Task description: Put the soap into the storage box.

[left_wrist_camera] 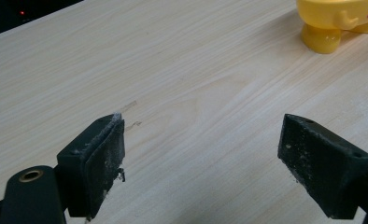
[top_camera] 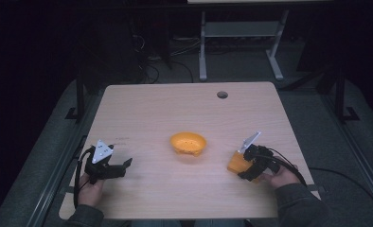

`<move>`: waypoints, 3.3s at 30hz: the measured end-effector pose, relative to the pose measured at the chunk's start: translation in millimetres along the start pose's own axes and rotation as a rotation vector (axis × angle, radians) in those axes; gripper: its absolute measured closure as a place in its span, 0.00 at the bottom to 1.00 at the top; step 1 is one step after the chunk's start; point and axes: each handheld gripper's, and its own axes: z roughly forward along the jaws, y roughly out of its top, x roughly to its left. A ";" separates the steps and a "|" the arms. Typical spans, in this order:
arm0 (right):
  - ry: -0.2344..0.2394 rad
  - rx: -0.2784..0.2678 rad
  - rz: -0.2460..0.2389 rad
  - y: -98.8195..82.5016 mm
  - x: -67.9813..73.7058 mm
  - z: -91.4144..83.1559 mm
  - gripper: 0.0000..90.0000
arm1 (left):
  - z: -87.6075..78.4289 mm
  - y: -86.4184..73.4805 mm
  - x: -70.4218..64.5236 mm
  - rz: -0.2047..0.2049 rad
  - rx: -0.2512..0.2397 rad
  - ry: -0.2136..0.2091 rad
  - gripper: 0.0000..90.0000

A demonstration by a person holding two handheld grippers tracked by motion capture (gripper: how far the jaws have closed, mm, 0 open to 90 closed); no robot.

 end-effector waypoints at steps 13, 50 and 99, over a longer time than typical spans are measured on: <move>0.018 -0.002 0.003 -0.9 -1.3 -1.4 0.22 | -0.4 0.0 0.1 -0.005 -0.001 0.001 0.16; 0.009 -0.058 -0.064 34.8 -7.4 -31.6 0.23 | -1.5 0.3 0.6 -0.006 -0.007 0.002 0.16; 0.032 -0.094 -0.165 94.8 -8.7 -49.5 0.23 | -2.5 0.3 1.3 -0.015 -0.010 0.005 0.16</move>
